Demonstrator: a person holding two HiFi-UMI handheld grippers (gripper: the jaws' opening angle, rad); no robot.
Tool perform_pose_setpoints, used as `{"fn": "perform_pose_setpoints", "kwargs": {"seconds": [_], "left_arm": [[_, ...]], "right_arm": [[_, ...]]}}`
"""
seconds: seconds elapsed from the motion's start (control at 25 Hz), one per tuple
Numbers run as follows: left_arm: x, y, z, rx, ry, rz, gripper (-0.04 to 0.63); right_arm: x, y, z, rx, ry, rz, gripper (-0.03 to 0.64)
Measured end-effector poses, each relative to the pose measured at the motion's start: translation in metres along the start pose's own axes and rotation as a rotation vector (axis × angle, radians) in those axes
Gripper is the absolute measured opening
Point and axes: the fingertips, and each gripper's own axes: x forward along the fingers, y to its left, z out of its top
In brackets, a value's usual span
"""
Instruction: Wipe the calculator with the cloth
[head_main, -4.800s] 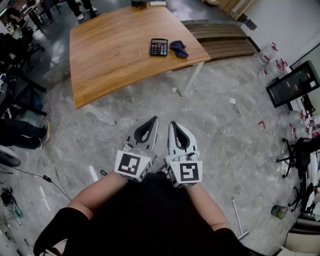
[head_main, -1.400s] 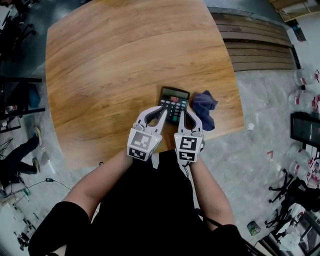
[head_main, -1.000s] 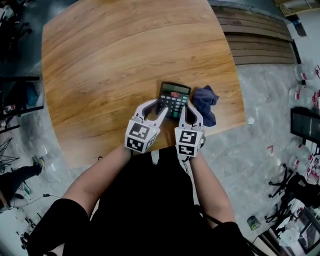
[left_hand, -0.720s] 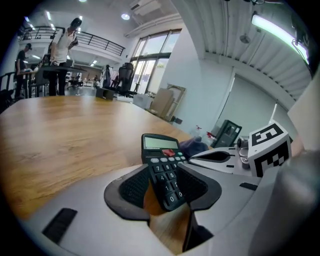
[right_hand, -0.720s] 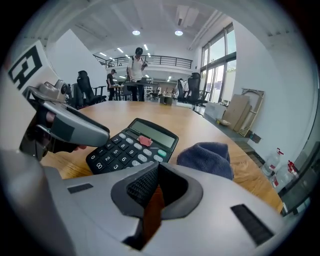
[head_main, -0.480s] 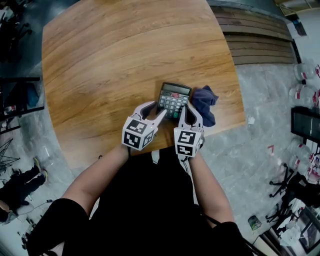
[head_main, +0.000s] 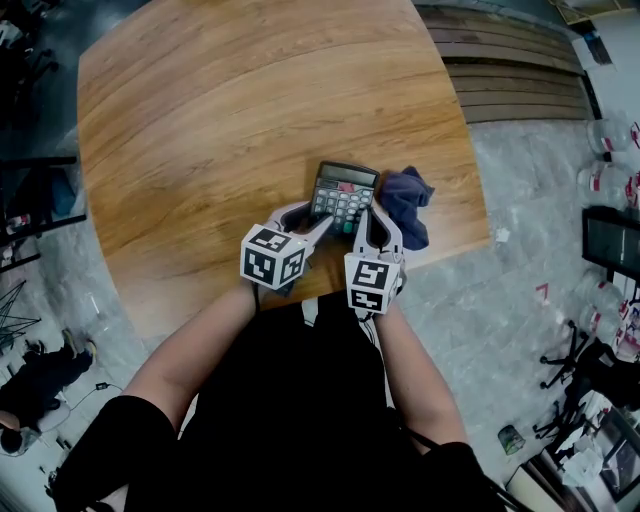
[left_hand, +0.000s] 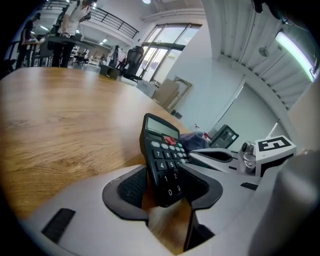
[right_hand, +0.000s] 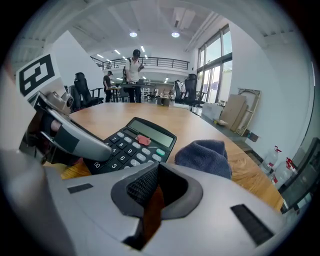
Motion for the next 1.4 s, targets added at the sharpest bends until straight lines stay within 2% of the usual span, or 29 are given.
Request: {"fn": "perform_pose_setpoints", "kwargs": {"seconds": [0.2,0.4,0.72,0.84,0.92,1.08,1.2,1.28,1.4], "left_arm": [[0.001,0.001,0.001,-0.066,-0.012,-0.023,0.179],[-0.005,-0.001,0.005,-0.138,-0.057,-0.084,0.128],[-0.014,-0.013,0.020,-0.245,-0.166,-0.153,0.084],[-0.018,-0.017,0.025,-0.264,-0.187,-0.171,0.075],[-0.019,-0.018,0.028,-0.270,-0.192,-0.177,0.072],[-0.018,-0.019,0.029,-0.332,-0.207,-0.224,0.071],[-0.020,-0.017,0.029,-0.395,-0.226,-0.250,0.069],[-0.022,-0.013,0.029,-0.436,-0.242,-0.255,0.069],[-0.026,-0.009,0.029,-0.490,-0.269,-0.269,0.069]], "right_arm": [[0.000,-0.002,-0.002,0.021,-0.005,-0.001,0.015],[-0.006,-0.007,-0.002,0.044,0.008,0.020,0.017],[-0.038,-0.045,0.034,0.044,-0.115,-0.121,0.025],[-0.035,-0.063,0.024,0.093,-0.057,-0.152,0.117],[-0.027,-0.071,0.009,0.124,0.020,-0.152,0.135],[-0.008,-0.075,-0.014,0.141,0.143,-0.126,0.137],[-0.002,-0.077,-0.018,0.108,0.182,-0.142,0.134],[-0.001,-0.077,-0.017,0.096,0.175,-0.147,0.079],[-0.008,-0.077,-0.002,0.112,0.098,-0.148,0.057]]}}
